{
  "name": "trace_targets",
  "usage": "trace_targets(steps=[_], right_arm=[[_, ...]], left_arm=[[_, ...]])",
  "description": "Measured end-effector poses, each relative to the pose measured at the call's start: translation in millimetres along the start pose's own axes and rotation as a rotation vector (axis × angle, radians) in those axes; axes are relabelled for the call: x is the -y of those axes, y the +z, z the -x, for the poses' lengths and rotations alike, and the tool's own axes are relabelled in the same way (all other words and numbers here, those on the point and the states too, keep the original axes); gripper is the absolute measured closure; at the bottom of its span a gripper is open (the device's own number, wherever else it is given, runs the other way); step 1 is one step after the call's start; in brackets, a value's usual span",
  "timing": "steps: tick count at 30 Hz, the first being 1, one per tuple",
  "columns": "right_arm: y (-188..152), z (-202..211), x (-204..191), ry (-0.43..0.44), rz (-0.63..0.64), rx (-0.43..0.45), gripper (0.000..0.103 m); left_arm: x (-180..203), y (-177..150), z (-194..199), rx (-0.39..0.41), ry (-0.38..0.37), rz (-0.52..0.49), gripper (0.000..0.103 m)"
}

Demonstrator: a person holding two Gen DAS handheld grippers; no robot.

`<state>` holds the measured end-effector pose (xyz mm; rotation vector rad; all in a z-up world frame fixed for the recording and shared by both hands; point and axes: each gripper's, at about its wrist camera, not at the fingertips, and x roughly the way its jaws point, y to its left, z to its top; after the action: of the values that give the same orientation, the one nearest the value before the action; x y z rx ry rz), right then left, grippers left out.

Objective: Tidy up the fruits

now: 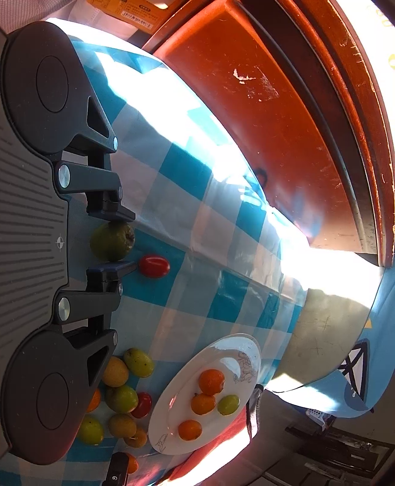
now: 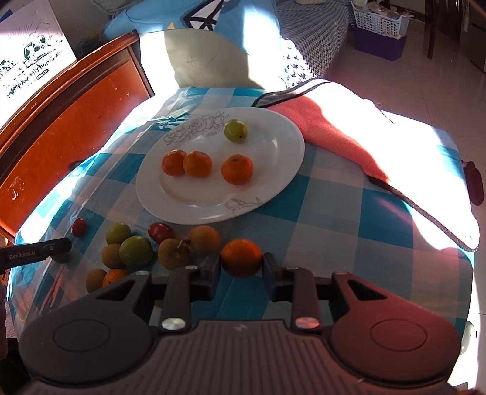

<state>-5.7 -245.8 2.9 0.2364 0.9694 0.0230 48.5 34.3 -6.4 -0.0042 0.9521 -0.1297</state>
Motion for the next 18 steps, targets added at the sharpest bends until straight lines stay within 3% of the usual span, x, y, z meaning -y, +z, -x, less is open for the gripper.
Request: trace_targets(steps=[16,18], right_arm=[[3,3,1,0.017,-0.017,0.008,0.073],[3,4,1,0.019,-0.017,0.01,0.073]], left_arm=[[5,-9,-1,-0.021,0.005,-0.031,0.076],[5,-10,0,-0.021,0.005,-0.029,0.079]])
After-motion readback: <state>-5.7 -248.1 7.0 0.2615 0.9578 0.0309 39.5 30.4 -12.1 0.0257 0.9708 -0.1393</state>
